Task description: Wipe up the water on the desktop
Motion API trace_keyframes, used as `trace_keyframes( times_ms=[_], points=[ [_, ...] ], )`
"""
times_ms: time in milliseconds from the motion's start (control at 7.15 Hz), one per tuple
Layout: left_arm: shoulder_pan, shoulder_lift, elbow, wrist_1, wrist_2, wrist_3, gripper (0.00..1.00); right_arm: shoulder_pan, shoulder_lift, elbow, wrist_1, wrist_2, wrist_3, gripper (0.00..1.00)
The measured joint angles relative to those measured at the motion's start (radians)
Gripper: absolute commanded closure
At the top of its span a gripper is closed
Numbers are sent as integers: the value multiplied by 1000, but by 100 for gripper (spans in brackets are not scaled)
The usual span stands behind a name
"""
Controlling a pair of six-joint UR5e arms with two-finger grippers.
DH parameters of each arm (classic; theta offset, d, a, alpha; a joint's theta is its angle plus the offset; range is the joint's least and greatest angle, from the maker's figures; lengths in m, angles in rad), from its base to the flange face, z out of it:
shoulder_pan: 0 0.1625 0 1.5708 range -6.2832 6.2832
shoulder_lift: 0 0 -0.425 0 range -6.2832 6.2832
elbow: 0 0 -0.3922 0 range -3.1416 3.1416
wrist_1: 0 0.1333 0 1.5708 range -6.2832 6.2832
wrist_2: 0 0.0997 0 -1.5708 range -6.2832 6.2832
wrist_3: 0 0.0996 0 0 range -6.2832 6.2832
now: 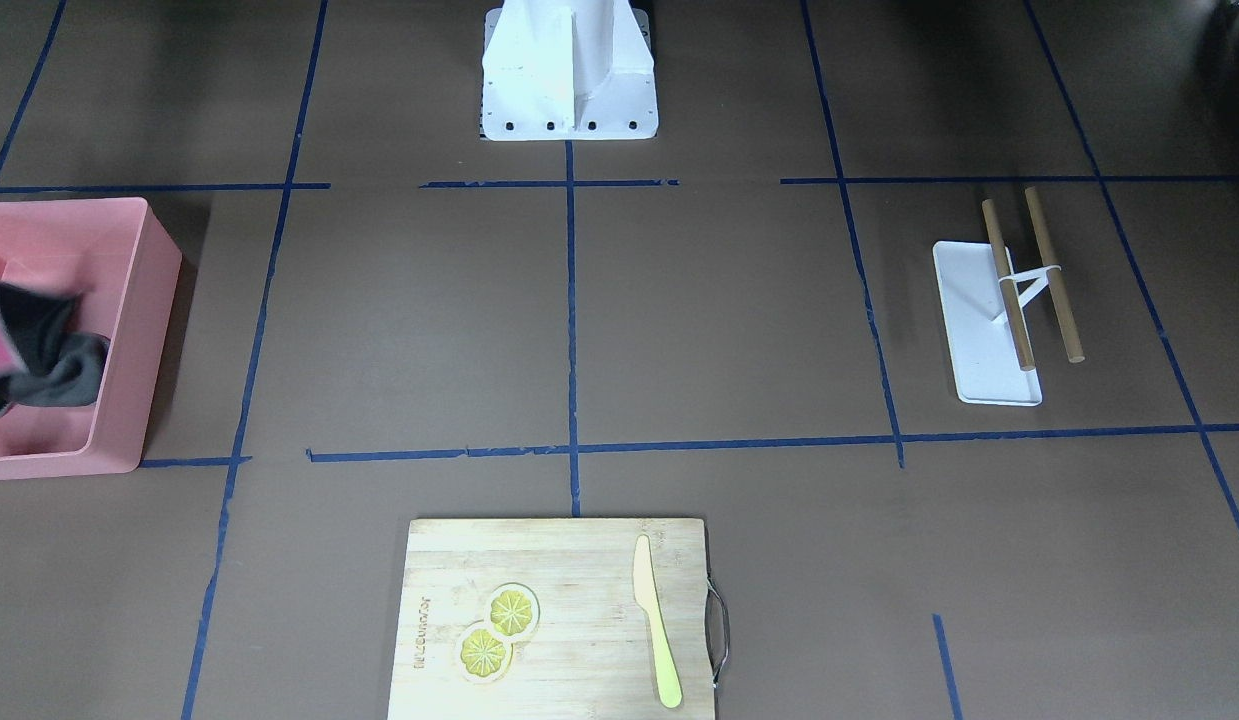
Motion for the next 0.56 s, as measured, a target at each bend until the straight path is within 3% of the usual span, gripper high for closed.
trace_keyframes(
  times_ms=[560],
  points=[
    [-5,45,26,-33,-3,2,0,13,-10,-35,98,75,2,0]
  ],
)
